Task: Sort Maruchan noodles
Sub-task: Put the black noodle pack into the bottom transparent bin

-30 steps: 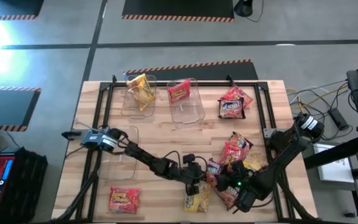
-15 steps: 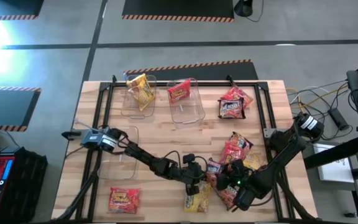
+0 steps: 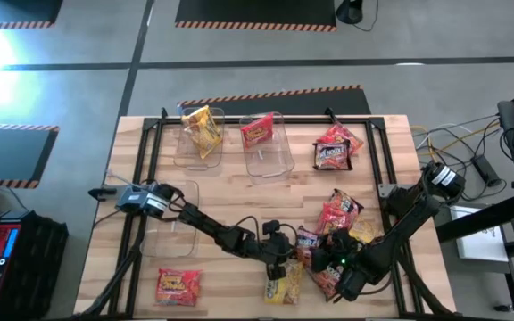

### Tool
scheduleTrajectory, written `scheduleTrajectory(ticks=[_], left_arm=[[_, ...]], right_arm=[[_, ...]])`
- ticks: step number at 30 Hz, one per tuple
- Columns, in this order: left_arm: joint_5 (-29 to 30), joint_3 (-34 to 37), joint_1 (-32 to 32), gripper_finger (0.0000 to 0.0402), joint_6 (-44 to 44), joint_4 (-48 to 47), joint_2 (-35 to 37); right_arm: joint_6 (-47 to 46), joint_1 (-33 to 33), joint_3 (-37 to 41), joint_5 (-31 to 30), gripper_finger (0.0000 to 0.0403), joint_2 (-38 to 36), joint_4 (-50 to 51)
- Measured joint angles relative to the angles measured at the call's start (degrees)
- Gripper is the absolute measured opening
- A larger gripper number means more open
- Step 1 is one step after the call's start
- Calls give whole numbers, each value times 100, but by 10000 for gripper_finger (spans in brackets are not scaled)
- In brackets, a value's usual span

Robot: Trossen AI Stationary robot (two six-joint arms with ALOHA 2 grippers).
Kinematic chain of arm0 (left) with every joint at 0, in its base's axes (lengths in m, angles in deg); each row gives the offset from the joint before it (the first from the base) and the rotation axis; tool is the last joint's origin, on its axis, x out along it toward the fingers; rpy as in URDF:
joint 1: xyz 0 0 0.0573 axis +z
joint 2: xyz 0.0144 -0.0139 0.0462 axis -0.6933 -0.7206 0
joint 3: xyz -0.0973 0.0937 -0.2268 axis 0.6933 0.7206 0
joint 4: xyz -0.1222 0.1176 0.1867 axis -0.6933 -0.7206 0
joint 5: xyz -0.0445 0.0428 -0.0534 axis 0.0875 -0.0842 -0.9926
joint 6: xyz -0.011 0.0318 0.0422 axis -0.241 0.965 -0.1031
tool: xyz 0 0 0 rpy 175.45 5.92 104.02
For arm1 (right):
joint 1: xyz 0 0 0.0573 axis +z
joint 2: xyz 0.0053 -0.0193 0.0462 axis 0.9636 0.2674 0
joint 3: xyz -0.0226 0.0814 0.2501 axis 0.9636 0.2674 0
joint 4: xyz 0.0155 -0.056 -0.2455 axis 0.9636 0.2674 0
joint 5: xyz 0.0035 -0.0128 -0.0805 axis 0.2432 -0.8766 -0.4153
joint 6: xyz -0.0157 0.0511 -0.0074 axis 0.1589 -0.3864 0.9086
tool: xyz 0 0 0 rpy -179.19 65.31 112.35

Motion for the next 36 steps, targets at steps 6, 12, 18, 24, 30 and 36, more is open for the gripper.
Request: scheduleTrajectory(ticks=[6,12,18,24,30,36], left_arm=[[3,0,0,70,-5,14,1],[4,0,0,70,-88,49,1],[4,0,0,70,-87,43,29],[4,0,-34,70,68,-261,332],[11,0,-105,70,238,-806,713],[66,0,-265,70,260,-1683,959]], right_arm=[[176,0,11,-43,162,0,-6],[367,0,15,-42,153,0,-6],[712,0,17,-36,143,0,-7],[1065,0,17,-35,124,0,-6],[1411,0,17,-42,118,0,-7],[2262,2,17,-38,115,-2,-7]])
